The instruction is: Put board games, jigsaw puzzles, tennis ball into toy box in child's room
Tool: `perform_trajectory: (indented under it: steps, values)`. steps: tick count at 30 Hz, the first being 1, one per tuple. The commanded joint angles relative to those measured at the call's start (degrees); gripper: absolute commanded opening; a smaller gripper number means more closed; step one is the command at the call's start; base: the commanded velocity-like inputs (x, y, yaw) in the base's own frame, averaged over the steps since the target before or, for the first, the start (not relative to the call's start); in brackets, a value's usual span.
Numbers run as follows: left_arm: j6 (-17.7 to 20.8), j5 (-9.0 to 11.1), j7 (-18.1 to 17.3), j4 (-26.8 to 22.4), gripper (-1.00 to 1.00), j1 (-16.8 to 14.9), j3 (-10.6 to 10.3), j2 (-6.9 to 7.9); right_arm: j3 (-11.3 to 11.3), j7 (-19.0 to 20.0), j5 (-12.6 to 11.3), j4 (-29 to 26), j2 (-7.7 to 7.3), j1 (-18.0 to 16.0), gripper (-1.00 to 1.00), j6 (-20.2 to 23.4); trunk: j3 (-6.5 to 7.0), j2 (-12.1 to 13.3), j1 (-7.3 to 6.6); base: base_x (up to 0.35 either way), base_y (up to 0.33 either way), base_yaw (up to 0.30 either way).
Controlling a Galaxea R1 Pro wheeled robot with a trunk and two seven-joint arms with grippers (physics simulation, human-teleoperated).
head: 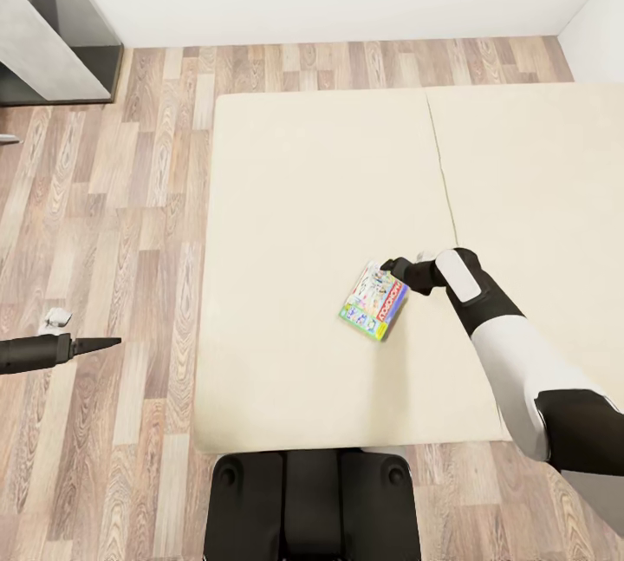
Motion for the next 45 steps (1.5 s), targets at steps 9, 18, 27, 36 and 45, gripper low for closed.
perform_trajectory:
  steps: [9,18,27,36,45]
  values:
    - [0.60,-0.60,-0.46,-0.04,1.00,-0.04,0.17,-0.05,0.44,-0.53,-0.60,-0.07,0.04,-0.36,1.00,0.05,-0.88,-0.09,0.03,0.000,0.000,0.000]
    - [0.61,-0.60,-0.46,-0.04,1.00,-0.04,0.16,-0.05,0.47,-0.53,-0.54,0.17,0.09,-0.37,1.00,-0.02,-1.72,-0.09,0.03,0.000,0.000,0.000]
    - [0.63,-0.60,-0.46,-0.04,1.00,-0.04,0.16,-0.05,0.47,-0.53,-0.53,0.19,0.12,-0.37,1.00,-0.04,-2.24,-0.09,0.03,0.000,0.000,0.000]
    - [0.63,-0.60,-0.46,-0.04,1.00,-0.04,0.16,-0.05,0.49,-0.53,-0.53,0.19,0.12,-0.36,1.00,-0.04,-2.28,-0.09,0.03,0.000,0.000,0.000]
    - [0.62,-0.60,-0.46,-0.04,1.00,-0.04,0.16,-0.05,0.49,-0.53,-0.53,0.19,0.12,-0.35,1.00,-0.03,-2.64,-0.09,0.03,0.000,0.000,0.000]
